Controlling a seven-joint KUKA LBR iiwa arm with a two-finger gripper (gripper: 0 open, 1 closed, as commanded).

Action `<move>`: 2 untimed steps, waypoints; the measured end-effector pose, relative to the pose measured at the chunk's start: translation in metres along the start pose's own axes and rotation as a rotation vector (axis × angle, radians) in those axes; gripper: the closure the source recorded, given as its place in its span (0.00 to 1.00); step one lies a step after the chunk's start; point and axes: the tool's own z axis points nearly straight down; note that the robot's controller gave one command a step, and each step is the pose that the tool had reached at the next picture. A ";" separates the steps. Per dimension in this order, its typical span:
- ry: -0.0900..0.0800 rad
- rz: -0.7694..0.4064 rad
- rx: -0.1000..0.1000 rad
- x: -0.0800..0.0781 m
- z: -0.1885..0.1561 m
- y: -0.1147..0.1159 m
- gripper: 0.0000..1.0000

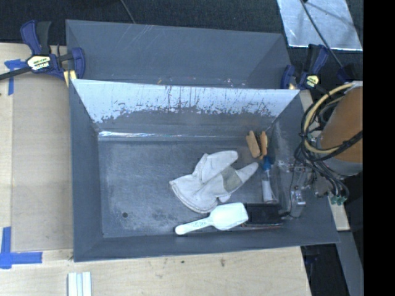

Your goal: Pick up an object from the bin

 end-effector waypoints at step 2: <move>-0.015 -0.143 0.006 -0.015 0.036 0.036 0.00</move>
Offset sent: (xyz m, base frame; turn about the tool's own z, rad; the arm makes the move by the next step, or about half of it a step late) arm 0.0213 0.0701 -0.0735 -0.2617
